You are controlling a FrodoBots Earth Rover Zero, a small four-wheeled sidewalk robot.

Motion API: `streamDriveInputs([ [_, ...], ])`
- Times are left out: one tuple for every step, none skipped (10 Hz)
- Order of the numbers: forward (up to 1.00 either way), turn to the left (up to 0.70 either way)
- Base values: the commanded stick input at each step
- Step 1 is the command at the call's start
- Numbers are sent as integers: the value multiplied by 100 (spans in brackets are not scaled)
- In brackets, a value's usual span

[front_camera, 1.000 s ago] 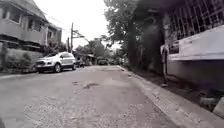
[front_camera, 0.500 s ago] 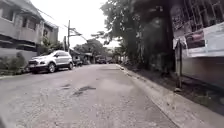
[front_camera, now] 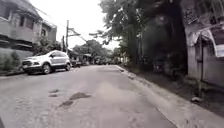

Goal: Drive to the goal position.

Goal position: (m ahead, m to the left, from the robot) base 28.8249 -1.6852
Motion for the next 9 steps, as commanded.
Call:
streamDriveInputs([
  [100,0],
  [100,0],
  [100,0],
  [100,0],
  [100,0],
  [100,0],
  [100,26],
  [100,5],
  [100,0],
])
